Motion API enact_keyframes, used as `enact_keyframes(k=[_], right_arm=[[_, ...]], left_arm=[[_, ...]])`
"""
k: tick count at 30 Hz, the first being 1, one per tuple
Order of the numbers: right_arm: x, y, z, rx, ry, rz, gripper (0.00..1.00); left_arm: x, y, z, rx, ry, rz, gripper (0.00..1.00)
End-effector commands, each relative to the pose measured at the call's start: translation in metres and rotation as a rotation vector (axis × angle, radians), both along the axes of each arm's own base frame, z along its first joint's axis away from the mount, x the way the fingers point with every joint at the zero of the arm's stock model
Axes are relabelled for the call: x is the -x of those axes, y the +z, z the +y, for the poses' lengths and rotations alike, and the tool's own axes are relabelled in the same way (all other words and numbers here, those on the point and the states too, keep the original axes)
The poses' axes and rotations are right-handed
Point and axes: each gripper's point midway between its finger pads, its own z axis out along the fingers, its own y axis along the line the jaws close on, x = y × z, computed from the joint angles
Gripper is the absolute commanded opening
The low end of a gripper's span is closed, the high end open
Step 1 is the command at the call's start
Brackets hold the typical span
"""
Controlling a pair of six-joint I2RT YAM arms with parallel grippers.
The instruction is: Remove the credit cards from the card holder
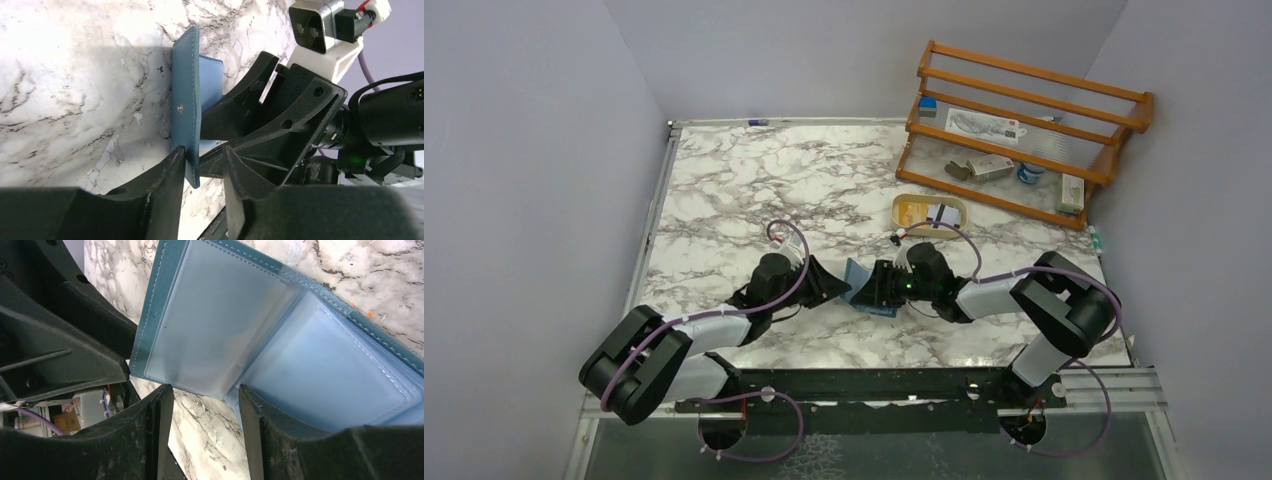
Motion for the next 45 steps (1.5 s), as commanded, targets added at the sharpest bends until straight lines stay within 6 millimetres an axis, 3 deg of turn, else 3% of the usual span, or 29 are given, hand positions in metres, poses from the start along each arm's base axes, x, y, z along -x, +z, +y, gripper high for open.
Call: enact_keyframes(k=[1, 11, 16, 34, 39, 45], right_arm=[[0.03, -0.047, -0.024, 0.138, 0.024, 0.133, 0.56], [0.032, -0.049, -0.025, 0.136, 0.03, 0.137, 0.56], [0.033, -0.051, -0.025, 0.138, 0.035, 0.143, 0.56], [0.038, -0.055, -0.023, 0.131, 0.06, 0.16, 0.56], [0.039, -0.055, -0.023, 0.131, 0.064, 0.162, 0.56], [0.039, -0.055, -0.022, 0.128, 0.069, 0.163, 0.56]], left_arm=[[-0.005, -0.001, 0.005, 0.011, 0.031, -0.009, 0.32], [-0.003, -0.021, 0.008, -0.037, 0.039, 0.039, 0.28], [-0.004, -0.02, 0.008, -0.04, 0.04, 0.032, 0.23], [-0.01, -0.016, 0.02, -0.051, 0.09, 0.003, 0.24], [-0.011, -0.017, 0.019, -0.055, 0.086, 0.008, 0.14], [-0.013, -0.016, 0.022, -0.057, 0.103, -0.002, 0.13]])
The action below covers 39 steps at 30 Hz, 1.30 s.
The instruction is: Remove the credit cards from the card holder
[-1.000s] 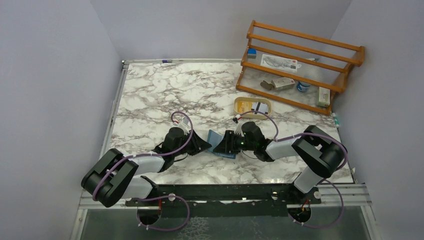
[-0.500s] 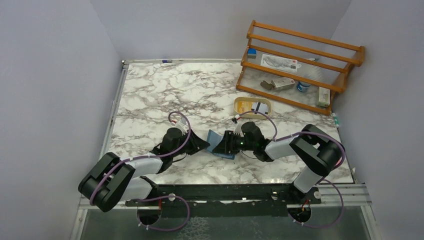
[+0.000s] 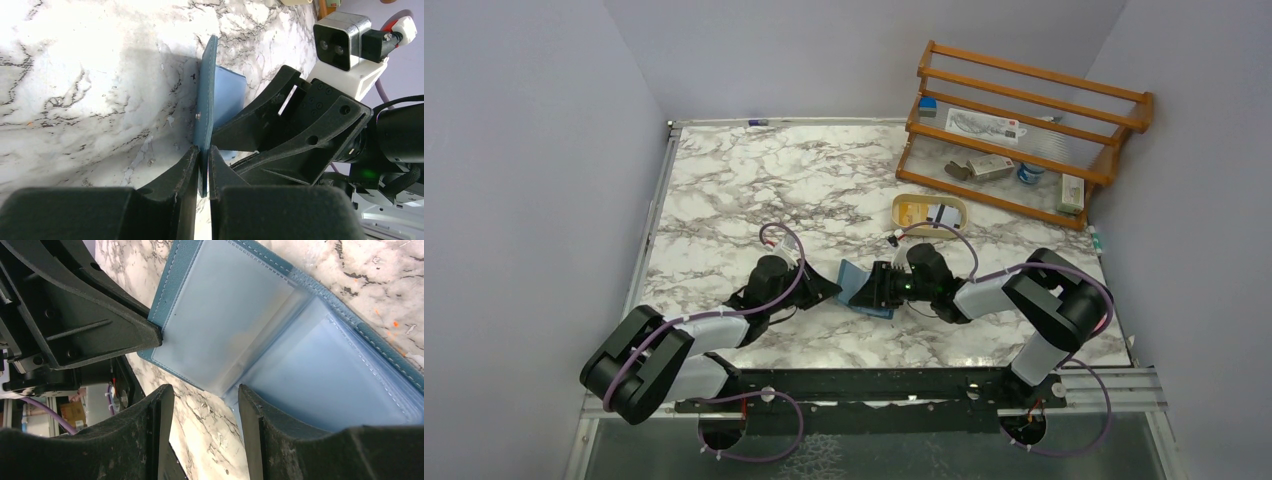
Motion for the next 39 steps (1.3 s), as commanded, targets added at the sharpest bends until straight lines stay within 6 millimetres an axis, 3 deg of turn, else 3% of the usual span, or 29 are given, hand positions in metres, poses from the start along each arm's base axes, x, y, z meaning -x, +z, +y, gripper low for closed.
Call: enact_keyframes(k=[1, 6, 11, 19, 24, 33, 39], right_arm=[[0.035, -0.055, -0.028, 0.171, 0.029, 0.162, 0.56], [0.037, -0.055, -0.028, 0.171, 0.035, 0.165, 0.56], [0.031, -0.046, -0.029, 0.196, 0.035, 0.131, 0.57], [-0.006, 0.014, -0.023, 0.222, -0.037, -0.016, 0.64], [-0.037, 0.031, -0.021, 0.304, -0.147, -0.028, 0.64], [-0.076, 0.071, 0.011, 0.206, -0.197, -0.114, 0.64], [-0.096, 0.057, 0.02, 0.281, -0.208, -0.101, 0.64]], left_arm=[[-0.006, 0.001, 0.005, -0.015, 0.028, -0.023, 0.13], [-0.006, 0.001, 0.007, -0.015, 0.037, -0.026, 0.13], [-0.008, 0.005, 0.01, -0.028, 0.039, -0.045, 0.0], [-0.031, 0.042, 0.016, -0.2, 0.021, -0.159, 0.0], [-0.038, 0.06, 0.019, -0.27, 0.007, -0.205, 0.0], [-0.031, 0.044, 0.02, -0.302, -0.017, -0.161, 0.0], [-0.029, 0.039, 0.021, -0.307, -0.013, -0.149, 0.0]])
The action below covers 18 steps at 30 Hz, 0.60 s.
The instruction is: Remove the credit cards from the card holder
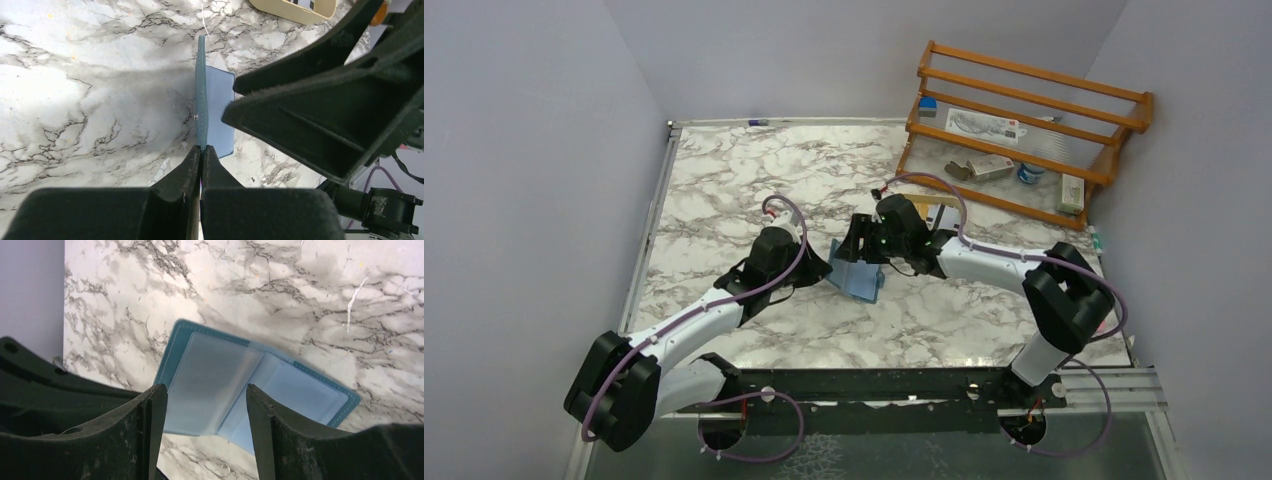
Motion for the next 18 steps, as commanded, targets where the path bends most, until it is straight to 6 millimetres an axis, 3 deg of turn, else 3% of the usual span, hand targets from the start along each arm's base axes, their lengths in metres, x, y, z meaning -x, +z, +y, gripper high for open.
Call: enact_keyframes(k=[1, 6, 13, 18], right_arm=[[-0.014, -0.016, 0.002, 0.075, -0.026, 0.007, 0.64], [-0.015, -0.03, 0.009, 0.106, 0.002, 0.041, 0.63], [-0.018, -0.035, 0.006, 0.14, 0.0, 0.039, 0.63], [-0.023, -0.021, 0.008, 0.127, -0.003, 0.012, 0.63]], left_arm=[[0.0, -0.004, 0.004, -0.026, 0.012, -0.007, 0.0], [0.0, -0.005, 0.005, -0.027, 0.014, -0.009, 0.0], [0.0, -0.004, 0.004, -0.031, 0.009, -0.011, 0.0], [0.0, -0.008, 0.003, -0.037, -0.003, -0.002, 0.0]])
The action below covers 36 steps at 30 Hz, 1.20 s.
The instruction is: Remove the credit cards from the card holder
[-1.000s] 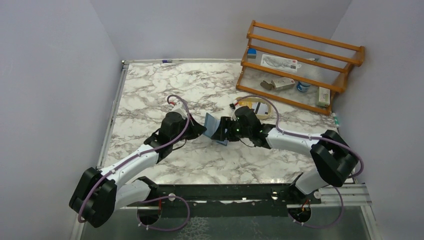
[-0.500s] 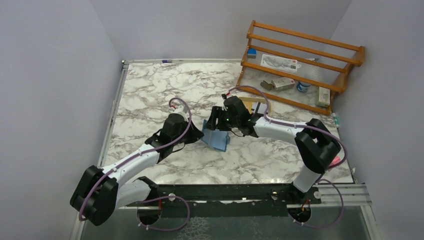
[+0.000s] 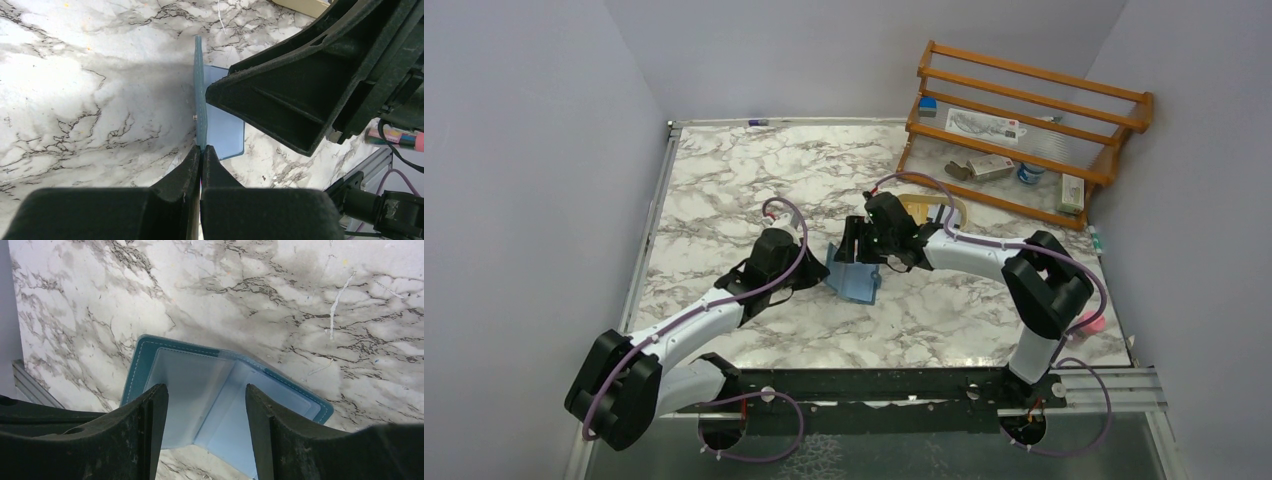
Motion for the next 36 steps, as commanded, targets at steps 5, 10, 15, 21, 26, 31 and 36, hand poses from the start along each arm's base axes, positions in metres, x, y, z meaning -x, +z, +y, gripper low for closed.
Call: enact_keyframes(k=[5, 10, 15, 21, 26, 31, 36], right_arm=[[-0.011, 0.031, 0.007, -0.016, 0.008, -0.07, 0.63], [-0.009, 0.023, 0.01, -0.015, 0.02, -0.046, 0.62], [-0.002, 0.003, 0.013, -0.004, 0.031, 0.001, 0.62], [0.007, -0.012, 0.019, 0.016, 0.05, 0.028, 0.62], [0.009, -0.02, 0.02, 0.045, 0.06, 0.036, 0.62], [0.013, -0.031, 0.011, 0.101, 0.068, 0.044, 0.62], [0.023, -0.043, -0.003, 0.156, 0.086, 0.055, 0.62]], left_arm=[[-0.002, -0.003, -0.006, 0.004, -0.026, -0.009, 0.0], [-0.002, -0.004, -0.007, 0.005, -0.028, -0.008, 0.0], [-0.002, -0.005, -0.007, 0.001, -0.034, -0.006, 0.0], [-0.001, -0.008, -0.008, -0.001, -0.044, -0.004, 0.0], [-0.001, -0.007, -0.01, -0.005, -0.057, -0.007, 0.0], [-0.002, -0.006, -0.009, -0.014, -0.066, -0.018, 0.0], [-0.004, -0.003, -0.008, -0.029, -0.065, -0.029, 0.0]])
